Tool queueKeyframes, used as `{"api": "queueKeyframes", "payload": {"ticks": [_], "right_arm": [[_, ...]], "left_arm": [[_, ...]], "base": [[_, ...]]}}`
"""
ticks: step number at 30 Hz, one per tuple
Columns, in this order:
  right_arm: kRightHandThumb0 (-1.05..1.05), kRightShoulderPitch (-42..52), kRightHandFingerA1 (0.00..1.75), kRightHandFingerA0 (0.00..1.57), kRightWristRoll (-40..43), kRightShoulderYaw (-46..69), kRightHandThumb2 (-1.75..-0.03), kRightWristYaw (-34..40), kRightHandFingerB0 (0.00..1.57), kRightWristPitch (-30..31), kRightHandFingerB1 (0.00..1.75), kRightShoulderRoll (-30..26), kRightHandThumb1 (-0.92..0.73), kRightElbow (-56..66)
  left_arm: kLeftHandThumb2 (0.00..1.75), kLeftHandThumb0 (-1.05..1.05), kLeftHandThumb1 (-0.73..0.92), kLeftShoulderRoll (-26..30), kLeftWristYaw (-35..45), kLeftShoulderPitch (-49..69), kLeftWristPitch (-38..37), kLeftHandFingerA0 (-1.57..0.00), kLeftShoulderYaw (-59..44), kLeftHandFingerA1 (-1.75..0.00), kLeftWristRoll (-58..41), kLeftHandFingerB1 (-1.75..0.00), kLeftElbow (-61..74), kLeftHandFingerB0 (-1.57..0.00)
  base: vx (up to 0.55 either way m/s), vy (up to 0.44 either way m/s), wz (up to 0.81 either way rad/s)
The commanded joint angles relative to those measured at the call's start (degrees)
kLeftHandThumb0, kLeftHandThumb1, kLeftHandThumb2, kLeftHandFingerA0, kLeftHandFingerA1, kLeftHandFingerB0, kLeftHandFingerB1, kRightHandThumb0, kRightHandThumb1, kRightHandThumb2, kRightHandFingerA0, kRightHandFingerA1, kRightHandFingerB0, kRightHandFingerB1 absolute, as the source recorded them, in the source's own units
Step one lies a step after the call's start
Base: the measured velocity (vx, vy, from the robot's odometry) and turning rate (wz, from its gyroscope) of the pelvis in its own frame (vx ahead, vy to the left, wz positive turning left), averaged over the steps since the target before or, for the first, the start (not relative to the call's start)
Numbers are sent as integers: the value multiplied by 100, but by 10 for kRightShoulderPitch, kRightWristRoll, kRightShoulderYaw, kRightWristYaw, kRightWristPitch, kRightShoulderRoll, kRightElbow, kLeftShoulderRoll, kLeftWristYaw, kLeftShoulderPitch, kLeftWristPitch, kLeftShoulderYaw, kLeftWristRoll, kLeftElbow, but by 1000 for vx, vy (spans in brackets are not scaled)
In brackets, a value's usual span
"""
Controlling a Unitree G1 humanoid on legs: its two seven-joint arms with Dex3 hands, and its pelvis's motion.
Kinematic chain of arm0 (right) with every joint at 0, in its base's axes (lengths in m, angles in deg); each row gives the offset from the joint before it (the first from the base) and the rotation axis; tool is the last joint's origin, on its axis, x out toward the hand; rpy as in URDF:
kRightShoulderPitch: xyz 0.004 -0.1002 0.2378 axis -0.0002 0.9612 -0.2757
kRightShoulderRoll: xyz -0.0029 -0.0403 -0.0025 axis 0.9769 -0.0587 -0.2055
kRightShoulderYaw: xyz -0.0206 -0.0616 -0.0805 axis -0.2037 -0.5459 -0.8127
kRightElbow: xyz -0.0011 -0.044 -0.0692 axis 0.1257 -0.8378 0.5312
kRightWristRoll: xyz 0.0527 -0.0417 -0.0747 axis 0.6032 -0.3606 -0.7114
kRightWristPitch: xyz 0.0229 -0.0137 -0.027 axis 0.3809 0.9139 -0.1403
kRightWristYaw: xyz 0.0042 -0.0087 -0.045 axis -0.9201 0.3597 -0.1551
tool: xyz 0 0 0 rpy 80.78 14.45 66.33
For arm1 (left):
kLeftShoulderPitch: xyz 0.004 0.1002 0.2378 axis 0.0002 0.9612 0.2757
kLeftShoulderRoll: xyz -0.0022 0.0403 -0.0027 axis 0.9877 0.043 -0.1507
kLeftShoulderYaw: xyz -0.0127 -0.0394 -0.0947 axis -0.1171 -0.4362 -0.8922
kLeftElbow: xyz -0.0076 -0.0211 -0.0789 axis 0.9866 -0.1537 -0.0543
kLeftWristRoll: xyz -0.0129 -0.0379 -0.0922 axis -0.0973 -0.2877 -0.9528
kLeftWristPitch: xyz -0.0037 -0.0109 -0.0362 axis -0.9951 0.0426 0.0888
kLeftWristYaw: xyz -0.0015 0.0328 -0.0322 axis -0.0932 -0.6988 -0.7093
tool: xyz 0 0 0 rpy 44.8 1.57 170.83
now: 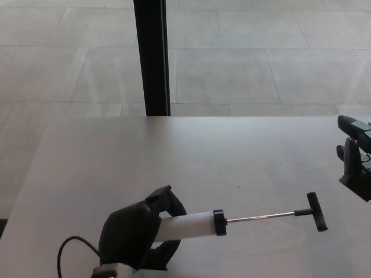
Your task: The robot uses its left hand to lift the air pump kept on the middle of the desk and use the right hand to compress the handle
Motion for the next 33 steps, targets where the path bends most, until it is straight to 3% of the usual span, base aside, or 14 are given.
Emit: {"api": "queueKeyframes", "payload": {"ticks": [1,3,4,6,14,15,17,18,22,23,24,26,32,33], "right_arm": [[-84,2,35,0,-15,-10,-85,17,11,35,29,4,-92,18],[-84,2,35,0,-14,-10,-85,17,11,35,29,4,-92,16],[-88,2,32,0,-12,-11,-89,17,9,40,28,6,-90,20],[-86,6,27,2,-1,-5,-122,20,10,53,27,16,-85,31],[-88,6,23,0,10,-3,-124,15,5,85,22,33,-86,59],[-86,4,25,1,8,-4,-124,16,7,82,24,34,-85,56],[-81,0,27,0,5,-5,-124,15,5,81,26,33,-84,56],[-81,-1,27,0,5,-5,-124,15,5,77,27,33,-83,56],[-76,-15,30,0,5,-2,-121,18,5,76,29,34,-79,54],[-76,-18,30,0,8,0,-121,19,5,80,29,36,-78,55],[-77,-26,29,0,11,2,-121,17,5,90,28,34,-77,59],[-83,-32,30,1,4,-3,-81,13,6,92,27,26,-92,60],[-94,-76,23,3,2,-5,-94,8,8,107,23,16,-84,42],[-79,-89,27,0,2,-4,-120,6,5,100,27,15,-77,28]], "left_arm": [[113,-3,61,13,-1,-31,4,-106,-22,-157,-17,-137,-2,-84],[113,-3,61,14,-1,-35,3,-106,-25,-157,-19,-137,-3,-84],[108,1,61,28,-3,-52,-4,-71,-26,-175,-10,-155,-5,-67],[106,-1,65,32,7,-74,4,-74,-43,-175,-25,-156,0,-67],[119,-8,53,59,21,-134,5,-85,-62,-175,-28,-151,-29,-79],[116,-13,48,61,15,-138,3,-118,-62,-140,-28,-126,-34,-100],[120,-13,45,63,15,-144,5,-119,-61,-142,-28,-129,-41,-103],[130,-9,43,64,22,-143,6,-87,-60,-175,-31,-158,-40,-80],[122,-10,47,77,30,-131,6,-86,-43,-175,-20,-156,-32,-78],[118,-18,47,76,30,-130,6,-119,-43,-141,-24,-127,-34,-101],[111,-11,53,73,38,-125,17,-86,-40,-175,-24,-158,-32,-76],[110,-12,54,73,36,-121,16,-85,-38,-175,-23,-156,-31,-75],[99,-14,61,75,34,-115,20,-81,-28,-175,-10,-156,-24,-70],[98,-15,62,74,31,-116,18,-80,-28,-175,-10,-152,-27,-71]], "base": [[0,0,0],[0,0,0],[0,0,0],[0,0,0],[0,0,0],[0,0,0],[0,0,0],[0,0,0],[0,0,0],[0,0,0],[0,0,0],[0,0,0],[0,0,0],[0,0,0]]}}
